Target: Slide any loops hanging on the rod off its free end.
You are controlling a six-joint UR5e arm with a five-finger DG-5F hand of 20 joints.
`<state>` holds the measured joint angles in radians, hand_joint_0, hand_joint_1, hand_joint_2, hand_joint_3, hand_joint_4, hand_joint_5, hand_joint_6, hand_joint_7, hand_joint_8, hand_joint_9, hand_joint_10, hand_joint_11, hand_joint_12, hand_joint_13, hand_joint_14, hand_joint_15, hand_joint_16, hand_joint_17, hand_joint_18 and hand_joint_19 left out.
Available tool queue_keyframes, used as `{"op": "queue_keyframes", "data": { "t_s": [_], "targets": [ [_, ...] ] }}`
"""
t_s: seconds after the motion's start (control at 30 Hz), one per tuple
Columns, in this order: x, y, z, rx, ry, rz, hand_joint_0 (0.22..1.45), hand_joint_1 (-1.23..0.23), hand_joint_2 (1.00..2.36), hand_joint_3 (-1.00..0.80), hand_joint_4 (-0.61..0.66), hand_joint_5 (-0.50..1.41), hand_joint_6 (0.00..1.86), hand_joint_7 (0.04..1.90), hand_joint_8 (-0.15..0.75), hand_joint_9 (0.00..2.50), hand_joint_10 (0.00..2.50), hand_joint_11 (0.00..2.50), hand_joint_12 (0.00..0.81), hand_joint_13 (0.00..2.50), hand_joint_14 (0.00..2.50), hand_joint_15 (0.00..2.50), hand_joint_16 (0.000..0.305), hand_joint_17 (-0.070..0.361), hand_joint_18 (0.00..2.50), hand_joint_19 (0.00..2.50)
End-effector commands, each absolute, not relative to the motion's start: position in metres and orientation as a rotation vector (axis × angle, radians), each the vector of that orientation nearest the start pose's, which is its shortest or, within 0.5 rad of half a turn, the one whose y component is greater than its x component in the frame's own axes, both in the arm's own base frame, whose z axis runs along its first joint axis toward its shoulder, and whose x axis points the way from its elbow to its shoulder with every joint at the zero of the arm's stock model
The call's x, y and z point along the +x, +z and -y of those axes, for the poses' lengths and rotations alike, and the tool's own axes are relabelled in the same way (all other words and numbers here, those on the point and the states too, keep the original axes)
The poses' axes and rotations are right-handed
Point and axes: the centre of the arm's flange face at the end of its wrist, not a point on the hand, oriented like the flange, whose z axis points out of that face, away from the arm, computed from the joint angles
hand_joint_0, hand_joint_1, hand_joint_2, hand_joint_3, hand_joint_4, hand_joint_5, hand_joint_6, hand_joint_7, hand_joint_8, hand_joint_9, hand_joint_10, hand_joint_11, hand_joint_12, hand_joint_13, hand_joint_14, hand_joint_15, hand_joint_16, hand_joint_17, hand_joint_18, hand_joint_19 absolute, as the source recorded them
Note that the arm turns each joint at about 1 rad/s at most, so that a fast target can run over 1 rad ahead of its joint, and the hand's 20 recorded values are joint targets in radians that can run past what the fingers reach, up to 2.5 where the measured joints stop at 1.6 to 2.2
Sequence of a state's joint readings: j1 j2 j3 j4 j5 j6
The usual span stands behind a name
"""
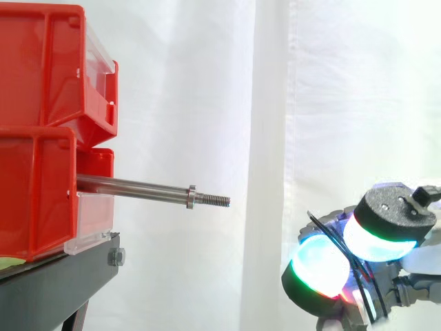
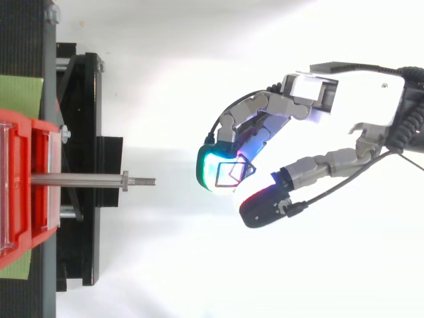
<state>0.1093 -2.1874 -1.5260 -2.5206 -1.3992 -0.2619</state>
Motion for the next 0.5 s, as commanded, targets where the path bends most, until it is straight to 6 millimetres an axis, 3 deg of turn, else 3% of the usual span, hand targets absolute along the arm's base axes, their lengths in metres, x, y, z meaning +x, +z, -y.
{"op": "queue_keyframes", "data": {
  "t_s": [0.0, 0.2, 0.47],
  "targets": [
    [0.692, 0.204, 0.076, 1.033, 0.997, -1.239, 0.68, -0.70, 1.01, -0.41, 0.20, -0.20, 0.90, 0.99, 0.351, 0.96, 0.01, 0.62, 0.331, 0.87, 0.01, 0.31, 0.044, 0.100, 0.74, 0.40],
    [0.694, 0.210, 0.075, 1.081, 0.990, -1.275, 0.65, -0.64, 1.01, -0.38, 0.19, -0.18, 0.89, 1.10, 0.360, 1.03, 0.01, 0.62, 0.338, 0.89, 0.01, 0.31, 0.044, 0.100, 0.75, 0.41],
    [0.688, 0.211, 0.075, 1.142, 0.944, -1.364, 0.69, -0.77, 1.02, -0.22, 0.03, -0.19, 0.92, 1.14, 0.343, 0.98, 0.01, 0.64, 0.332, 0.89, 0.01, 0.32, 0.044, 0.100, 0.76, 0.39]
  ]
}}
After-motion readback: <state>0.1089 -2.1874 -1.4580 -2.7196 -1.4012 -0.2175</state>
